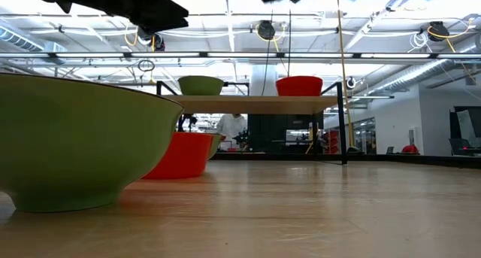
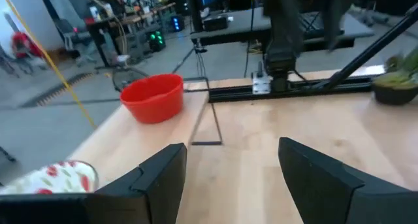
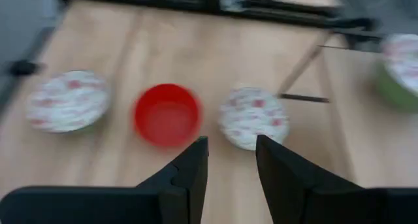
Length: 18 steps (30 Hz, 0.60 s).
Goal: Pick & Place Mini bowls
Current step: Stack the top white patterned bowl on the white patterned bowl on the shelf
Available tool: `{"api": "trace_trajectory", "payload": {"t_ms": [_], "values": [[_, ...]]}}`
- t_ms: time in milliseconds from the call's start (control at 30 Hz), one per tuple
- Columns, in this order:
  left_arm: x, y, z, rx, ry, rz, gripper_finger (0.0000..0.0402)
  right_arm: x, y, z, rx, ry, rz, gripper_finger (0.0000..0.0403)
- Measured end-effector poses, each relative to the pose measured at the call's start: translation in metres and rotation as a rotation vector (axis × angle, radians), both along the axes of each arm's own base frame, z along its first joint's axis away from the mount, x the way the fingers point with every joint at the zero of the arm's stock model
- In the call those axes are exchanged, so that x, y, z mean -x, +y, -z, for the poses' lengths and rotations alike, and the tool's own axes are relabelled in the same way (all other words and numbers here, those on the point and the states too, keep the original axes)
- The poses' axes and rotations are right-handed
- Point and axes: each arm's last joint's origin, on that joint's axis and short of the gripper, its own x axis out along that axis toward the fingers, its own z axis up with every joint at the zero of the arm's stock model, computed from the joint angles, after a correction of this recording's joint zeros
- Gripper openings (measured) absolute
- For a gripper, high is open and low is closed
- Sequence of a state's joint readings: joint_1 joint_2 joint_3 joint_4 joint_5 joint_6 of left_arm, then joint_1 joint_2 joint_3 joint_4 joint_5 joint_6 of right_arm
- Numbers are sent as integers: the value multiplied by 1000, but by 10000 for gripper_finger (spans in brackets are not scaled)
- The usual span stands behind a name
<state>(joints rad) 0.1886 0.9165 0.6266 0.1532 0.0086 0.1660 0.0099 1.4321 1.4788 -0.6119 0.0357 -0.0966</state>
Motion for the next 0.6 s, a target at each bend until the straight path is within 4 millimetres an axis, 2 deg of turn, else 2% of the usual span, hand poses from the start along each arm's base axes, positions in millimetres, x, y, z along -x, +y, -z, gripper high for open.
{"api": "trace_trajectory", "payload": {"t_ms": [167,300,533,600], "values": [[0,-5,4,116,56,57,246,38,-6,23,117,-106,146,116],[3,-10,3,234,180,65,246,61,-7,55,168,-203,167,116],[-8,-10,-2,452,394,-103,246,93,-15,85,263,-469,197,116],[-12,-9,5,520,495,-157,246,99,-17,87,288,-526,228,116]]}}
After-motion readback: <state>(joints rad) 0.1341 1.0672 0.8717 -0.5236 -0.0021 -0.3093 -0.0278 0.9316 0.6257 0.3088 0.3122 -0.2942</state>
